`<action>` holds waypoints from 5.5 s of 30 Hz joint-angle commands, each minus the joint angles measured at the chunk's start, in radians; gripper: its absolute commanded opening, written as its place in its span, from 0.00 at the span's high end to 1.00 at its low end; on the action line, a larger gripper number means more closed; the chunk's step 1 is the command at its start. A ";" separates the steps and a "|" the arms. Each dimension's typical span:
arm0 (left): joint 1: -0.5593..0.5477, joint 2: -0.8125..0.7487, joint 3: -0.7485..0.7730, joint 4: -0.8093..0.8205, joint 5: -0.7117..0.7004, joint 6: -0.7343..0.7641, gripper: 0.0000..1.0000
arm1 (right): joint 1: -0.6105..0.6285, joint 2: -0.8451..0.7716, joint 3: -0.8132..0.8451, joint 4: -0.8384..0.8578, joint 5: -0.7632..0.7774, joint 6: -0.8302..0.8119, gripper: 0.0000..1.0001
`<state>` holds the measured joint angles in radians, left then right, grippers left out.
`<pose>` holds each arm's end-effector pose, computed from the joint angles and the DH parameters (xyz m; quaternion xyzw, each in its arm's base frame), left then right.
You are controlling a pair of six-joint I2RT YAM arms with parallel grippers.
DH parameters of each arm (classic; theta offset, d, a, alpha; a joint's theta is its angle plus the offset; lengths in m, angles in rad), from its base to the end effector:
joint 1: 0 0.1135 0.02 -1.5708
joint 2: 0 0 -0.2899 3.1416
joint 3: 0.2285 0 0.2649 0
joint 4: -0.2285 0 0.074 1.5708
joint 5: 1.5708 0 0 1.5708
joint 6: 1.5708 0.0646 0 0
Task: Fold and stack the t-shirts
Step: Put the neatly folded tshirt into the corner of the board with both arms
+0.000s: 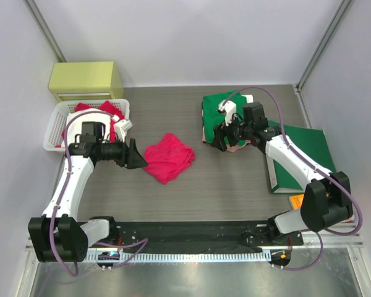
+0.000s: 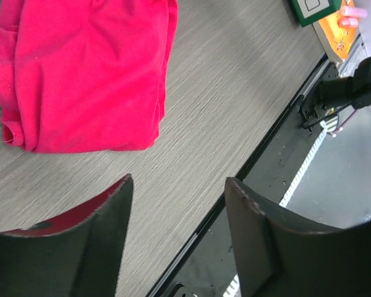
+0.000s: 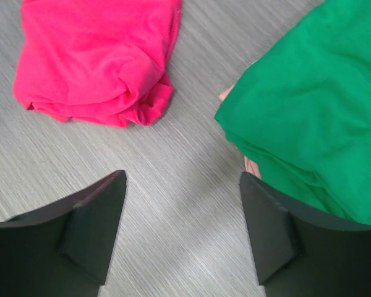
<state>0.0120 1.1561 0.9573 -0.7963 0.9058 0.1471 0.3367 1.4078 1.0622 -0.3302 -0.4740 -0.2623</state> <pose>0.2306 -0.0481 0.2912 0.1821 0.8518 -0.3980 0.2878 0.3099 0.1397 0.2864 -0.3556 0.8073 0.2272 0.4125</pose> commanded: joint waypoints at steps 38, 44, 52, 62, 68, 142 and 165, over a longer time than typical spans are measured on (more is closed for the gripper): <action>-0.043 -0.147 -0.081 0.155 -0.225 -0.076 0.10 | -0.011 0.661 0.364 0.175 0.767 0.181 0.14; -0.041 -0.164 -0.091 0.152 -0.231 -0.072 0.10 | -0.018 0.539 0.226 0.142 0.686 0.219 0.14; -0.041 -0.157 -0.088 0.155 -0.223 -0.073 0.10 | -0.022 0.268 0.039 0.054 0.549 0.261 0.14; -0.041 -0.164 -0.091 0.154 -0.222 -0.072 0.10 | -0.022 -0.029 -0.140 -0.015 0.419 0.314 0.14; -0.041 -0.167 -0.092 0.154 -0.228 -0.067 0.09 | -0.022 -0.157 -0.194 0.009 0.471 0.267 0.14; -0.041 -0.116 -0.097 0.149 -0.260 -0.034 0.08 | -0.067 0.306 0.069 -0.273 0.365 0.291 0.07; -0.041 -0.079 -0.094 0.151 -0.254 -0.023 0.08 | -0.067 -0.047 0.278 -0.283 0.344 0.141 0.07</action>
<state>-0.0288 1.0657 0.8520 -0.6693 0.6323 0.1123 0.2691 1.4967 1.1397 -0.5858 -0.1238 -0.0406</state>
